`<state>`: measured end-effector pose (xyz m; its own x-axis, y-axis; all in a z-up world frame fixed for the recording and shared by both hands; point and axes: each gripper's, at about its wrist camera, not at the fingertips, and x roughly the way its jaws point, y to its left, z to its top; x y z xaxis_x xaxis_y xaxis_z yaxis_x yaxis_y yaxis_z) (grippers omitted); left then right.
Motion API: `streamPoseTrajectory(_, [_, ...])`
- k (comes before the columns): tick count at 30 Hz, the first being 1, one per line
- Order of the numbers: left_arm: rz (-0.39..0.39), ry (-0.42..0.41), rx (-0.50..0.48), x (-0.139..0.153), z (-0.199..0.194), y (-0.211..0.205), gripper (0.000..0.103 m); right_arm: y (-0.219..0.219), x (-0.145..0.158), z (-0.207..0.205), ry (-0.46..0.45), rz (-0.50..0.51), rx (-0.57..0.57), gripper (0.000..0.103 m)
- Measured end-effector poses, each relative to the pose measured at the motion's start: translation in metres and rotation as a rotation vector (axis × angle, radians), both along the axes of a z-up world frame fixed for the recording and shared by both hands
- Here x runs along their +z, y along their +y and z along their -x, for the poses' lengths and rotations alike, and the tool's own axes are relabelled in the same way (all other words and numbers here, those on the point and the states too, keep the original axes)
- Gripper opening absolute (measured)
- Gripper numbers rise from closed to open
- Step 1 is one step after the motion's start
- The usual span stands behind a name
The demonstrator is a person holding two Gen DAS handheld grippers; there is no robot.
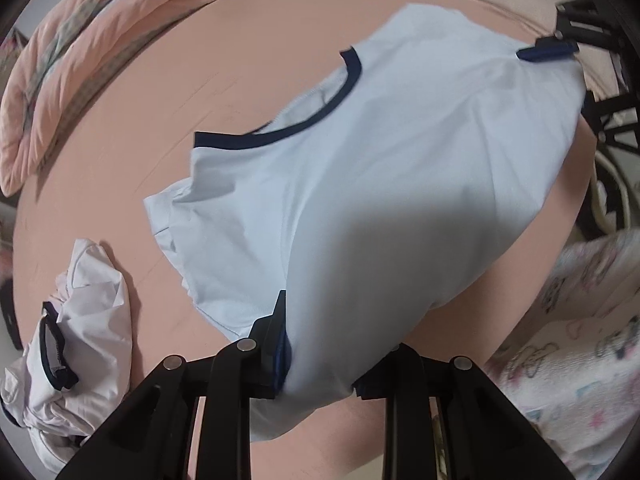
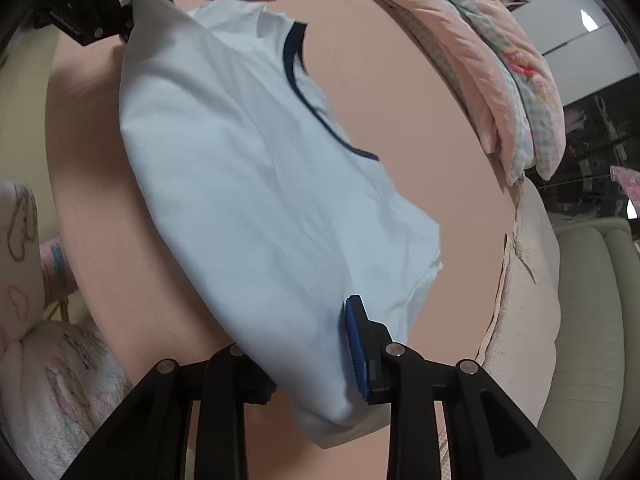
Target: Fold clothes
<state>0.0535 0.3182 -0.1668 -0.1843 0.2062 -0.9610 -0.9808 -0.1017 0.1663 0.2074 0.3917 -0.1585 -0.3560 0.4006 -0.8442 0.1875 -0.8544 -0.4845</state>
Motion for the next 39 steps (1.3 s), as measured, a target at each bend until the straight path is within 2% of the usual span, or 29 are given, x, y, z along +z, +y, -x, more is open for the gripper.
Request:
streamPoseTrajectory(6, [-0.009,-0.036,0.011,0.012,0.015,0.008,0.022,0.016,0.018,0.013,0.034,0.077,-0.078,0.028])
streamPoseTrajectory(19, [-0.039,-0.145,0.057,0.039,0.052,0.020,0.022,0.041,0.054,0.022,0.126,0.236,-0.158,0.028])
streamPoseTrajectory(22, [-0.034,-0.155,0.047,0.041,0.051,0.018,0.022,0.042,0.056,0.023,0.127,0.232,-0.139,0.028])
streamPoseTrajectory(25, [-0.008,-0.175,0.033,0.035,0.070,0.012,0.022,0.042,0.057,0.021,0.114,0.255,-0.126,0.028])
streamPoseTrajectory(30, [0.031,-0.208,0.061,0.033,0.067,0.037,0.022,0.053,0.055,0.025,0.086,0.335,-0.135,0.028])
streamPoseTrajectory(39, [0.027,-0.270,0.127,0.031,0.102,0.059,0.022,0.094,0.053,0.037,0.156,0.504,-0.241,0.028])
